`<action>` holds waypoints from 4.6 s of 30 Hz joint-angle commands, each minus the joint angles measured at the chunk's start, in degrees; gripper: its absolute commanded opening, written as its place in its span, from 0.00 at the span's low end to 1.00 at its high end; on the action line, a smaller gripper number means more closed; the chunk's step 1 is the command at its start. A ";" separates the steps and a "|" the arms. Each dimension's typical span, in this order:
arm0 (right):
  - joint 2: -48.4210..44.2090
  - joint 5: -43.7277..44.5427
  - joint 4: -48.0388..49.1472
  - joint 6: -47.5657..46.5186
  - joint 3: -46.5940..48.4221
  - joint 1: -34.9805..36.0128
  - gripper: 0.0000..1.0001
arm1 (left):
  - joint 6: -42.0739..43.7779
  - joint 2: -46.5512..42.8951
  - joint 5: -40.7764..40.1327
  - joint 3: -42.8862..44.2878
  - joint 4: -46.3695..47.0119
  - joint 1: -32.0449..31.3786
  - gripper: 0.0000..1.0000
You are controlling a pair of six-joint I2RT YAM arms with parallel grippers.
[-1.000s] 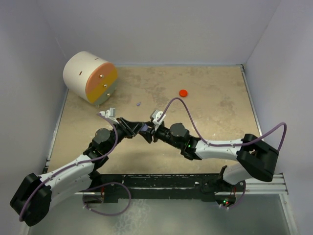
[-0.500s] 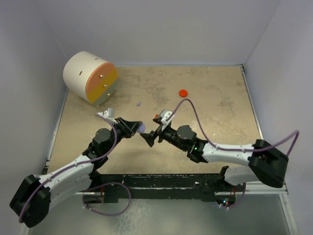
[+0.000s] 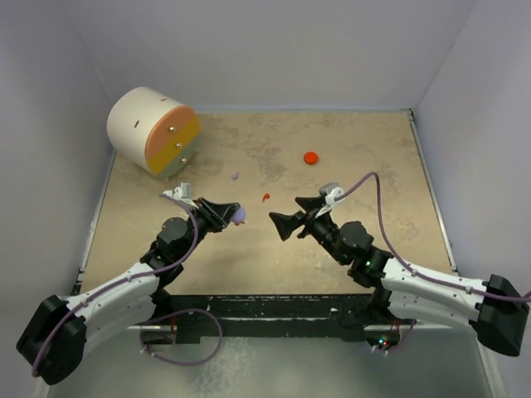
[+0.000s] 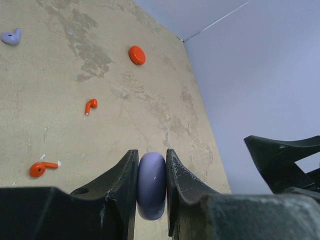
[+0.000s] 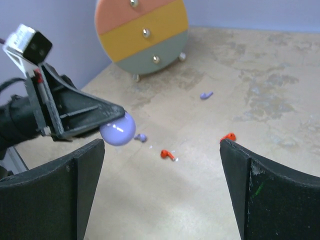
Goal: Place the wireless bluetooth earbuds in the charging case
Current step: Pick up the charging case at the center of the board, then open the charging case, then pick up the earbud from the center of the board.
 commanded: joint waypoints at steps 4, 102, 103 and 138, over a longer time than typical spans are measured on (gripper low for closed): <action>6.55 -1.36 -2.66 6.86 4.92 -0.27 1.00 | -3.03 0.63 -1.79 1.06 6.07 0.50 0.00; 70.99 -21.87 1.07 -7.35 45.60 -1.07 0.49 | -39.08 -8.70 -14.09 -15.63 17.12 15.44 0.00; 71.29 -21.96 1.07 -7.45 45.79 -1.11 0.48 | -39.08 -8.58 -13.99 -15.55 17.14 15.42 0.00; 75.23 -20.05 -0.87 -8.73 47.32 0.66 0.34 | -39.44 -8.33 -13.96 -15.70 17.17 15.46 0.00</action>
